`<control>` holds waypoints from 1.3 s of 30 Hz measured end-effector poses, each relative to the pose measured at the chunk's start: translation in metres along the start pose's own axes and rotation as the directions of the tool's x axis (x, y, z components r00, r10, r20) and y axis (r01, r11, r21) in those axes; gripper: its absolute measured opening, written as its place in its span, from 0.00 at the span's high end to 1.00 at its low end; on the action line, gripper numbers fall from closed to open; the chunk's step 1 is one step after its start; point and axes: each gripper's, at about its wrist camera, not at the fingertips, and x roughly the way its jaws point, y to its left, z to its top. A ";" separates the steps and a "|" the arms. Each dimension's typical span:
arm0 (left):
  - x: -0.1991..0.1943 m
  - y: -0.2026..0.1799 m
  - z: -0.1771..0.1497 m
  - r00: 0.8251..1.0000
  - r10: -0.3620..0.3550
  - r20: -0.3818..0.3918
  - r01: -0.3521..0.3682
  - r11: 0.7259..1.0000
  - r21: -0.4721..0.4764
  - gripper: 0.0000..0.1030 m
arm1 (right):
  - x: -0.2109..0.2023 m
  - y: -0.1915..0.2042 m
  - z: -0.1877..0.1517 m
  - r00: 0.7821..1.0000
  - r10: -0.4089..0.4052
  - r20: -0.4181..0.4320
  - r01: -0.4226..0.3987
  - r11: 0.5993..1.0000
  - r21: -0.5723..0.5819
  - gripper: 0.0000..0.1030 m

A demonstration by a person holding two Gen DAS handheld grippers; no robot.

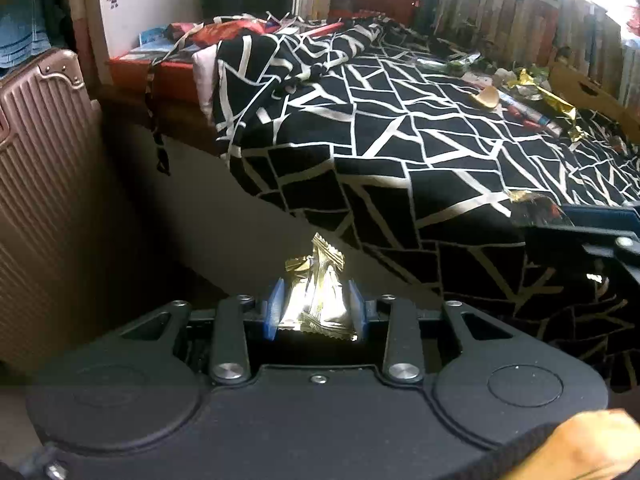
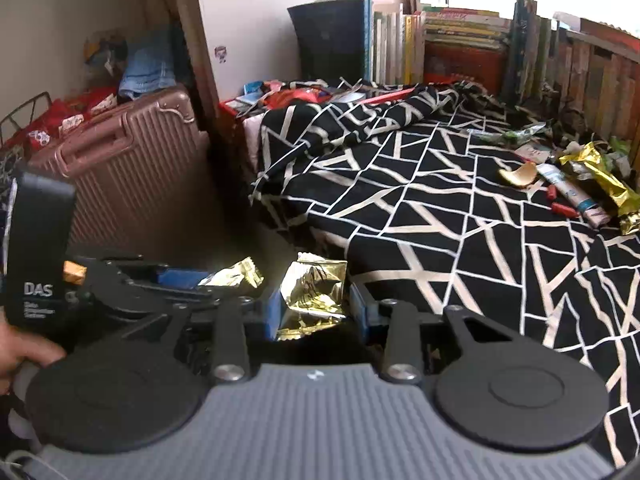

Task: Collect trash
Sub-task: 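Carry the gold packet in the left gripper off the bed toward the floor, then open the left gripper to drop the gold packet beside the pink suitcase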

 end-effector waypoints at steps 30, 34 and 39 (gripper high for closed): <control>-0.003 0.053 0.006 0.987 0.161 0.004 -0.160 0.983 -0.091 0.20 | 0.060 0.029 0.010 0.994 0.051 -0.097 -0.056 0.997 -0.051 0.59; -0.008 0.067 0.007 0.978 0.208 0.013 -0.206 0.974 -0.097 0.20 | 0.078 0.042 0.013 0.991 0.021 -0.136 -0.036 0.993 -0.112 0.12; -0.014 0.081 0.011 0.972 0.232 0.034 -0.226 0.967 -0.117 0.20 | 0.081 0.052 0.011 0.993 -0.021 -0.118 -0.001 0.983 -0.183 0.00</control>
